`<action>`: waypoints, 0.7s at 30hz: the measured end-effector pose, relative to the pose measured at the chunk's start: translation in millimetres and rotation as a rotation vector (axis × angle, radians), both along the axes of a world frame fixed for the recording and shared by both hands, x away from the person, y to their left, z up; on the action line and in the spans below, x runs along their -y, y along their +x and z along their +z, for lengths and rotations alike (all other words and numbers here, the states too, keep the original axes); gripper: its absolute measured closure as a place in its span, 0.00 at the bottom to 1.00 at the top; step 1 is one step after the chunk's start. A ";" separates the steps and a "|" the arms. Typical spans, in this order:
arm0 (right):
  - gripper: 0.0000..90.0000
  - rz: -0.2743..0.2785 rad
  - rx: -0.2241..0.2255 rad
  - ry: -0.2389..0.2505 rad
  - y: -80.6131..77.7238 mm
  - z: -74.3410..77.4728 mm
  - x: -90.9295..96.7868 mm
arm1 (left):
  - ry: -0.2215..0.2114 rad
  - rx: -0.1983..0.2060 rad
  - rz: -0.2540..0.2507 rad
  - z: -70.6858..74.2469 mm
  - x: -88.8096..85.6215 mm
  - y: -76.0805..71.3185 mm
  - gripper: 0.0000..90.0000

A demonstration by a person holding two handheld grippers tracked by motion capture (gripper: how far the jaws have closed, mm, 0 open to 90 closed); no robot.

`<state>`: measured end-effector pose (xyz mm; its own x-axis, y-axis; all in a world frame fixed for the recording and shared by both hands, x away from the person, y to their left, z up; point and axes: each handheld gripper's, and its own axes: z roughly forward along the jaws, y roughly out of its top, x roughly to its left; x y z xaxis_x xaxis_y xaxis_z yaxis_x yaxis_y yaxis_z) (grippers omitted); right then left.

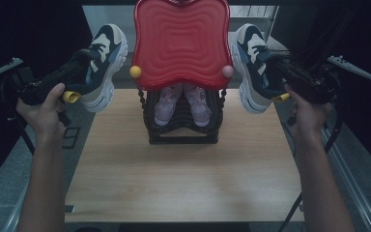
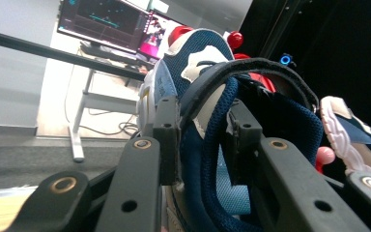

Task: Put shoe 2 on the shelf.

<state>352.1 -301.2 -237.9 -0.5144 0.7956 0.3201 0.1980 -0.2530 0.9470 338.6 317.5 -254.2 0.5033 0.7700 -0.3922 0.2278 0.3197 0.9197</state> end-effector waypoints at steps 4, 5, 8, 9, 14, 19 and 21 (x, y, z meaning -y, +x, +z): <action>0.80 0.000 0.003 0.005 1.3 5.6 -1.7 | 0.007 0.005 -0.006 7.2 5.9 1.9 0.79; 0.80 0.002 0.006 0.008 1.8 6.6 -2.0 | 0.013 0.008 -0.006 9.8 7.9 2.3 0.79; 0.80 0.005 0.010 0.011 2.9 11.5 -4.3 | 0.018 0.016 -0.011 16.0 13.3 2.9 0.79; 0.80 0.005 0.010 0.013 3.7 13.6 -6.0 | 0.020 0.017 -0.013 18.0 15.1 3.0 0.79; 0.80 0.008 0.014 0.003 7.9 22.4 -13.9 | 0.023 0.027 -0.034 29.2 25.0 4.9 0.79; 0.80 0.015 0.015 -0.006 12.2 32.2 -23.4 | 0.039 0.032 -0.041 41.3 34.8 9.4 0.79; 0.80 0.016 0.016 -0.006 14.4 35.5 -26.6 | 0.040 0.031 -0.043 45.1 38.4 11.4 0.79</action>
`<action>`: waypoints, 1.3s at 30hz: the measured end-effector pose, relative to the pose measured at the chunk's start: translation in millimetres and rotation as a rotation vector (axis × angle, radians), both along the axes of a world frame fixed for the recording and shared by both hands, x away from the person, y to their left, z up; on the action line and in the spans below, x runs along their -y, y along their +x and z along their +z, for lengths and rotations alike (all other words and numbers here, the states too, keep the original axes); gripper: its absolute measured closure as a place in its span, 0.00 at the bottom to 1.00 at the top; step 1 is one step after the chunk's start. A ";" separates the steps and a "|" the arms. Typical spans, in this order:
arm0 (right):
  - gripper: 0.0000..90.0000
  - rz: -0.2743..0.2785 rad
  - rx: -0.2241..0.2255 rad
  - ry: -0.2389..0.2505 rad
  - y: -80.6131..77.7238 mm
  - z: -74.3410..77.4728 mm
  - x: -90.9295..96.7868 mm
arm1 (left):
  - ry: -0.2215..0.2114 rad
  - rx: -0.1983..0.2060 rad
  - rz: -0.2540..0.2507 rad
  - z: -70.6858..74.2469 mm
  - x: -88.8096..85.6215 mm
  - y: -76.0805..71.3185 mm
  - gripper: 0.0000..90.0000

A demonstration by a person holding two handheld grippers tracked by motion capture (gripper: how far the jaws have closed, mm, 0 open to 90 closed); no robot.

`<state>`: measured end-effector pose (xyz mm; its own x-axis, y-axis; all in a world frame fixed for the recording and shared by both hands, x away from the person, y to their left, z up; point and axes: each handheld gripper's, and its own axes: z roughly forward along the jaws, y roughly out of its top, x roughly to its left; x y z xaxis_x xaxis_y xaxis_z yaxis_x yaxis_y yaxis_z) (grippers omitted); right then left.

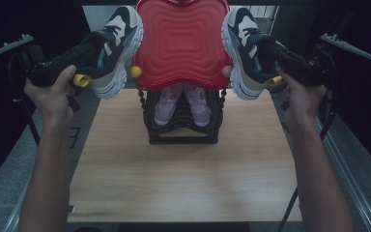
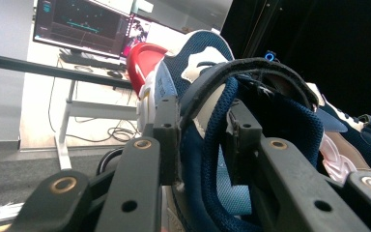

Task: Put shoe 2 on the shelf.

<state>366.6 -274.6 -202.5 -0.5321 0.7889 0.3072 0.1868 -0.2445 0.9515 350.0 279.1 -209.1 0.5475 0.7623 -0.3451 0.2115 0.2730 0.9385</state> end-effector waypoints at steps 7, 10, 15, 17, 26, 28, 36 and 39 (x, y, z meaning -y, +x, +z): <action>0.80 0.005 -0.011 -0.011 7.3 9.3 -8.9 | 0.013 -0.006 -0.013 8.3 10.8 7.9 0.79; 0.80 0.010 -0.008 -0.017 10.0 13.1 -14.6 | 0.013 -0.009 -0.015 11.0 13.2 11.0 0.79; 0.80 0.025 -0.004 -0.021 11.7 20.5 -24.2 | 0.019 -0.005 -0.014 19.0 18.1 15.1 0.79; 0.80 0.030 -0.003 -0.025 13.0 23.2 -28.3 | 0.021 -0.003 -0.015 22.4 20.4 16.2 0.79; 0.80 0.046 -0.018 -0.050 23.5 33.1 -47.4 | 0.049 0.000 -0.021 37.0 36.6 24.2 0.79; 0.80 0.046 -0.018 -0.061 25.7 35.9 -52.4 | 0.045 -0.006 -0.026 38.4 39.4 27.4 0.79; 0.80 0.048 -0.025 -0.071 32.8 43.1 -65.5 | 0.038 -0.022 -0.016 38.1 46.4 40.3 0.79; 0.80 0.047 -0.029 -0.079 35.5 44.9 -69.6 | 0.043 -0.025 -0.016 39.6 49.2 44.1 0.79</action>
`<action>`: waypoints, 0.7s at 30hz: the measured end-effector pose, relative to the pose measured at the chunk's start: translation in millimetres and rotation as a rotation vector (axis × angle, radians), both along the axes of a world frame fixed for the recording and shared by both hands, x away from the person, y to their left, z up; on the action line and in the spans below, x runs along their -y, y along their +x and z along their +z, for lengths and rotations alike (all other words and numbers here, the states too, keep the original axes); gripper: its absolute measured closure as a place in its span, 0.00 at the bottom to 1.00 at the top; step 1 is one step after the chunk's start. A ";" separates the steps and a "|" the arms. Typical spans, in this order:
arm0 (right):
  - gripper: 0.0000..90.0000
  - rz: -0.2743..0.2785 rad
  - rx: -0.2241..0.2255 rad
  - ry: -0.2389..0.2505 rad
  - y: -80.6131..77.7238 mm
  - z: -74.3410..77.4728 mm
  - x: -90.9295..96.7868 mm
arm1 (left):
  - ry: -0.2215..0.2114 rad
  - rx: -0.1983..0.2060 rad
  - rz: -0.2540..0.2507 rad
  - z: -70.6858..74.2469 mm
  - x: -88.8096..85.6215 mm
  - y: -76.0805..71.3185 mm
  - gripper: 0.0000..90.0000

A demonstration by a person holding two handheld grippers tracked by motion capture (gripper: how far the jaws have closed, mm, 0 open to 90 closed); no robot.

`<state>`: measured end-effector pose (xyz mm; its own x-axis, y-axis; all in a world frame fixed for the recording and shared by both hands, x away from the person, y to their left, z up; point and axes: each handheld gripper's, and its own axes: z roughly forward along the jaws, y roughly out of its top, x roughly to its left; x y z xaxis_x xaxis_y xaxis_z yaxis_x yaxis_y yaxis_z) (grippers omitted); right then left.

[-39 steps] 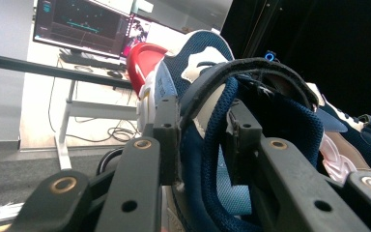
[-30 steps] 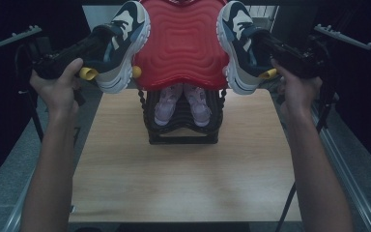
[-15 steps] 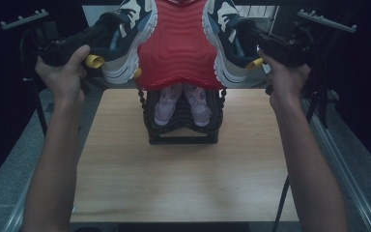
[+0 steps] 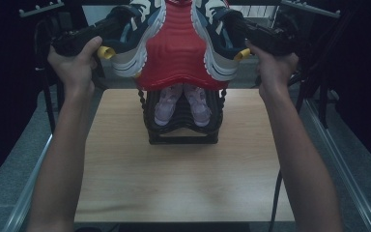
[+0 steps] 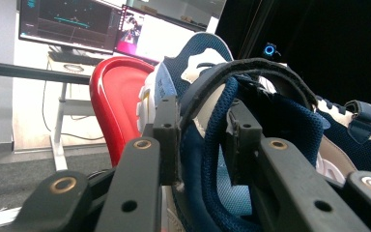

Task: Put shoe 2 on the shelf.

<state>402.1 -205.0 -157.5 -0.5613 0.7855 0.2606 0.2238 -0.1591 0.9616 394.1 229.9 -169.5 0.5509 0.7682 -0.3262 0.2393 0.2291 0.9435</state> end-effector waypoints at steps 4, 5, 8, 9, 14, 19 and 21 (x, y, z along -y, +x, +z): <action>0.80 0.000 -0.005 0.003 5.3 0.7 -4.6 | -0.005 0.001 -0.001 1.7 4.3 4.2 0.79; 0.80 -0.001 -0.004 0.001 6.5 0.5 -5.3 | -0.010 -0.001 -0.002 1.7 5.4 5.6 0.79; 0.80 0.000 -0.012 -0.003 11.3 -0.3 -8.8 | -0.012 -0.008 -0.004 0.7 11.3 12.6 0.79; 0.80 0.000 -0.015 -0.003 13.2 -0.9 -9.9 | -0.011 -0.011 -0.004 0.4 12.8 14.2 0.79; 0.80 -0.007 -0.020 -0.008 20.6 -2.3 -14.1 | -0.014 -0.022 -0.010 -2.6 20.2 23.7 0.79; 0.80 -0.009 -0.024 -0.002 26.3 -0.5 -16.5 | -0.012 -0.030 -0.001 -4.4 24.5 31.2 0.79; 0.80 -0.012 -0.021 0.000 28.5 -0.2 -17.7 | -0.018 -0.030 0.000 -5.3 26.6 33.1 0.79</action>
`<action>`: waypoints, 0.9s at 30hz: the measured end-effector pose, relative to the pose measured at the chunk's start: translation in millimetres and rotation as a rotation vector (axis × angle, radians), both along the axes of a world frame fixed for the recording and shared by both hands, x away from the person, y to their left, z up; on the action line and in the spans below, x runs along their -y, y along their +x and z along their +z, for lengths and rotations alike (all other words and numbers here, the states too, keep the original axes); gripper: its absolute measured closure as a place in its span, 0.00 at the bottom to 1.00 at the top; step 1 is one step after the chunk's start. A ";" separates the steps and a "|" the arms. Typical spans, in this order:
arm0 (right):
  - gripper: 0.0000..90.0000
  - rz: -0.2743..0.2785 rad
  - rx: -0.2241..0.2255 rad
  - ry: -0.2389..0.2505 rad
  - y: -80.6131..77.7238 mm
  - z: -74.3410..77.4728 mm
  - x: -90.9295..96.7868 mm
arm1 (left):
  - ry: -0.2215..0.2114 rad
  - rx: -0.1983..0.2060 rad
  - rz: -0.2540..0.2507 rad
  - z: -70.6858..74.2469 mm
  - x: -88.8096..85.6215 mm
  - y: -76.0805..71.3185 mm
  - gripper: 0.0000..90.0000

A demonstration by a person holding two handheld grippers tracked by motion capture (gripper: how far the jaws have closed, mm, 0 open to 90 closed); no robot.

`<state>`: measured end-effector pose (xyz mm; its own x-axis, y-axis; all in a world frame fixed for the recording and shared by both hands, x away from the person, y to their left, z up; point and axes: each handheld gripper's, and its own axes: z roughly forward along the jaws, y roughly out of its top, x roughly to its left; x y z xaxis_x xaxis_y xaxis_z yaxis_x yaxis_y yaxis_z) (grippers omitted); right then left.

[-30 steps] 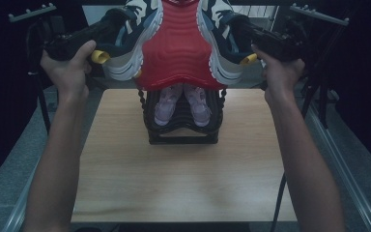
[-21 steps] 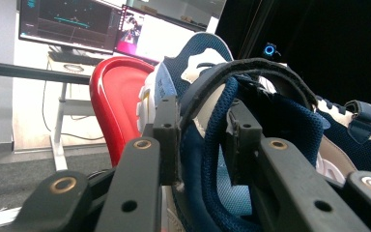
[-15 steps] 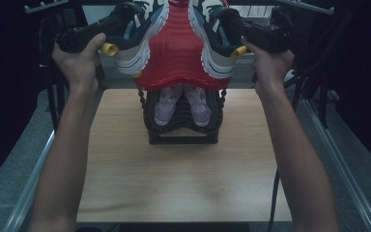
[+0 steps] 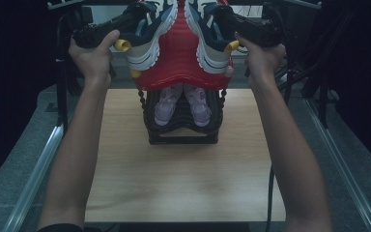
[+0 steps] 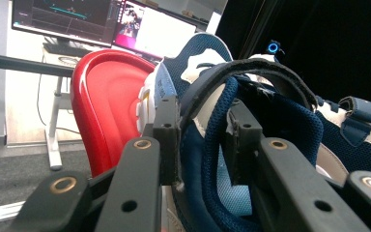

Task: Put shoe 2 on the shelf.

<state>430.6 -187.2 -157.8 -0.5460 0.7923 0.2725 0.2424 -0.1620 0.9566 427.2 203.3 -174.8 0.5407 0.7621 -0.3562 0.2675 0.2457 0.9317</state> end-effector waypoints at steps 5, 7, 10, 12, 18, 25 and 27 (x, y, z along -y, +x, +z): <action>0.80 -0.001 -0.005 0.003 4.8 -1.1 -5.2 | -0.002 -0.003 0.002 -1.9 2.6 2.9 0.79; 0.80 -0.001 -0.012 0.000 7.0 -2.1 -8.2 | -0.004 -0.005 0.003 -3.3 4.5 4.6 0.79; 0.80 -0.008 -0.015 -0.011 9.8 -3.8 -12.0 | -0.009 -0.009 0.008 -6.0 8.8 7.8 0.79; 0.79 -0.018 -0.019 -0.018 12.0 -5.6 -13.8 | 0.001 -0.008 0.016 -7.6 11.4 8.9 0.79; 0.79 -0.035 -0.028 -0.013 18.7 -11.2 -12.3 | 0.005 -0.005 0.027 -12.6 18.6 12.7 0.79; 0.79 -0.061 -0.033 -0.050 24.2 -16.2 -13.1 | 0.014 -0.008 0.043 -21.3 27.4 16.8 0.79; 0.79 -0.070 -0.024 -0.076 25.3 -17.4 -16.2 | 0.021 -0.015 0.047 -25.2 30.9 18.8 0.78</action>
